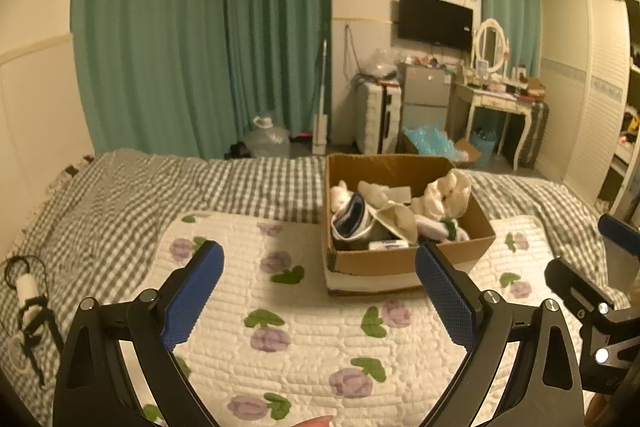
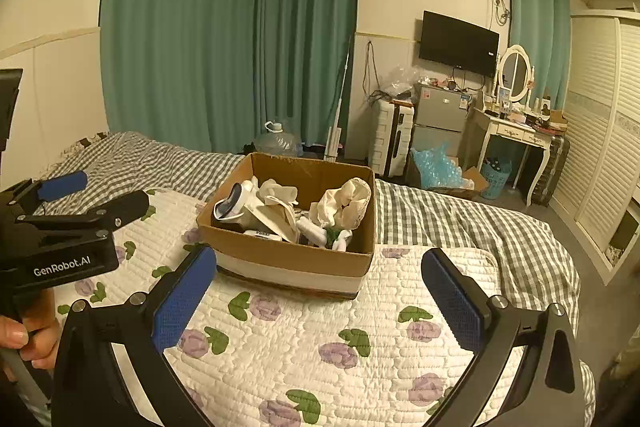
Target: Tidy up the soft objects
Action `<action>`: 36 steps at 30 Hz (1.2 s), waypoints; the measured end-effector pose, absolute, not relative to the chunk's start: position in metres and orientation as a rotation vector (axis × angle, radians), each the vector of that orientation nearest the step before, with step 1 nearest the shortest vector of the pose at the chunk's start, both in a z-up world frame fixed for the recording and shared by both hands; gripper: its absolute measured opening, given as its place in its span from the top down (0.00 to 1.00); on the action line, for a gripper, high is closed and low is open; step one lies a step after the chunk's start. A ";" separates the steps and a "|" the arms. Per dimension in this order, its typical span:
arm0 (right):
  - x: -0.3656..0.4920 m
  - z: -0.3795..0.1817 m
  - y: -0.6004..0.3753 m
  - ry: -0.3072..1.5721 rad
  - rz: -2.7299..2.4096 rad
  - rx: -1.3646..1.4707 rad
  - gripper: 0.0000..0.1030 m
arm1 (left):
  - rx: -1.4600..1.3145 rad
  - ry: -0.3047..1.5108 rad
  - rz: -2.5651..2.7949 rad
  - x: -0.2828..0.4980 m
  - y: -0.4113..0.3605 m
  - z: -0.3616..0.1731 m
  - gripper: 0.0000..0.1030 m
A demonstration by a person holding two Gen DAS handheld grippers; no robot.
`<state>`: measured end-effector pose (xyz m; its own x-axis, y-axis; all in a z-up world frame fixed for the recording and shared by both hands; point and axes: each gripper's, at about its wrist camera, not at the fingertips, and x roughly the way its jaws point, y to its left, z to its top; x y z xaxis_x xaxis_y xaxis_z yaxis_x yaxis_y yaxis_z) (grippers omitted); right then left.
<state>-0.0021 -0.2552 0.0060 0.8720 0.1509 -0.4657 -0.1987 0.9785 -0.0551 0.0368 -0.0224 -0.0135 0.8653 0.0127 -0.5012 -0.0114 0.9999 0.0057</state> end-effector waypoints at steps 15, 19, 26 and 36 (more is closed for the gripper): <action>-0.001 0.006 -0.262 0.475 0.164 -0.090 0.00 | 0.023 0.530 0.039 0.041 -0.021 -0.015 0.05; -0.001 0.007 -0.262 0.472 0.163 -0.092 0.00 | 0.027 0.527 0.039 0.041 -0.021 -0.015 0.05; -0.003 0.007 -0.266 0.474 0.155 -0.100 0.00 | 0.028 0.526 0.043 0.041 -0.020 -0.015 0.05; -0.003 0.005 -0.269 0.479 0.153 -0.088 0.00 | 0.040 0.522 0.024 0.041 -0.024 -0.015 0.05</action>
